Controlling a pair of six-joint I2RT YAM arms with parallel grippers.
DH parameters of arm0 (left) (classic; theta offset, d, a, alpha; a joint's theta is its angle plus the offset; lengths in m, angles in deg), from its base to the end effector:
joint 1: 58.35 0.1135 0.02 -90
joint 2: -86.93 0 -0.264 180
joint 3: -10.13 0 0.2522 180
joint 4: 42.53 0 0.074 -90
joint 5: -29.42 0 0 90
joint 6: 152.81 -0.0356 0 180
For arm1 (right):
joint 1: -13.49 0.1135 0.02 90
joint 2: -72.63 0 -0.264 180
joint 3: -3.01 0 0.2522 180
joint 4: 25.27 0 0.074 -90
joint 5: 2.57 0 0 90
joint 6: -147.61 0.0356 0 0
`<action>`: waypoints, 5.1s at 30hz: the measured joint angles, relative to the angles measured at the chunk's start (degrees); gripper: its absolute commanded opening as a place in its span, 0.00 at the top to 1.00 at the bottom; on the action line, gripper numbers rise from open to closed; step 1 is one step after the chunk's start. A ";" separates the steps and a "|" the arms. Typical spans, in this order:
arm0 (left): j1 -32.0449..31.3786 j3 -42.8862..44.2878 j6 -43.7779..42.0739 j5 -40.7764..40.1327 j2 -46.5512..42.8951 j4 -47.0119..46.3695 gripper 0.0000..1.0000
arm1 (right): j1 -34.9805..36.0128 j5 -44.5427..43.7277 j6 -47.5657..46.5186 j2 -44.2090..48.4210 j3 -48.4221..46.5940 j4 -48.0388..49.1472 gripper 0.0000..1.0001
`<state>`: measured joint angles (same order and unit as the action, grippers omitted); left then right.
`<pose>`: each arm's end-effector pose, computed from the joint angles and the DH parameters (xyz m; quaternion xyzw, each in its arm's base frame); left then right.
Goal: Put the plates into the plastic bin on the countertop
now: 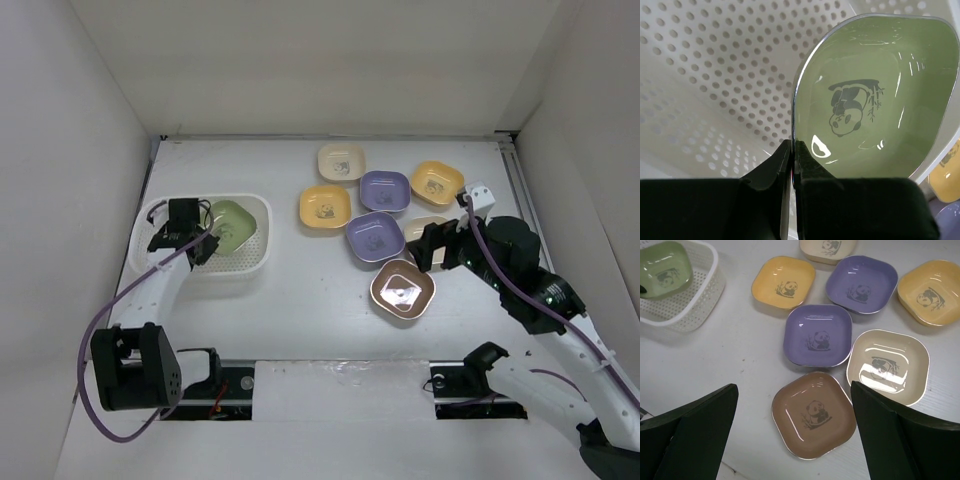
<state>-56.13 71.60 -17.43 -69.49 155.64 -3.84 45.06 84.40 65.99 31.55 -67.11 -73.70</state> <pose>0.2499 0.0152 0.2493 -0.3996 0.8338 -0.0706 0.3743 0.1244 0.0742 0.3730 -0.1490 0.8022 0.1771 0.5503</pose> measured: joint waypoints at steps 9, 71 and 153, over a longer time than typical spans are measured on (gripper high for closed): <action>-1.36 -1.99 -0.63 4.48 4.11 -6.80 0.33 | 0.00 0.96 0.04 -0.17 0.26 1.49 0.00; -50.69 36.81 6.43 -6.97 48.87 -5.51 1.00 | 0.00 -17.49 8.33 5.01 -3.54 -5.86 0.00; -7.87 1.79 3.82 -1.64 -14.82 -5.73 0.00 | -0.02 -7.76 3.74 -0.59 -1.79 -0.85 0.00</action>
<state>-64.00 73.39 -13.60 -71.13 140.82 -9.56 45.04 76.64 69.73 30.96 -68.90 -74.55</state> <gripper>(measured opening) 0.993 0.999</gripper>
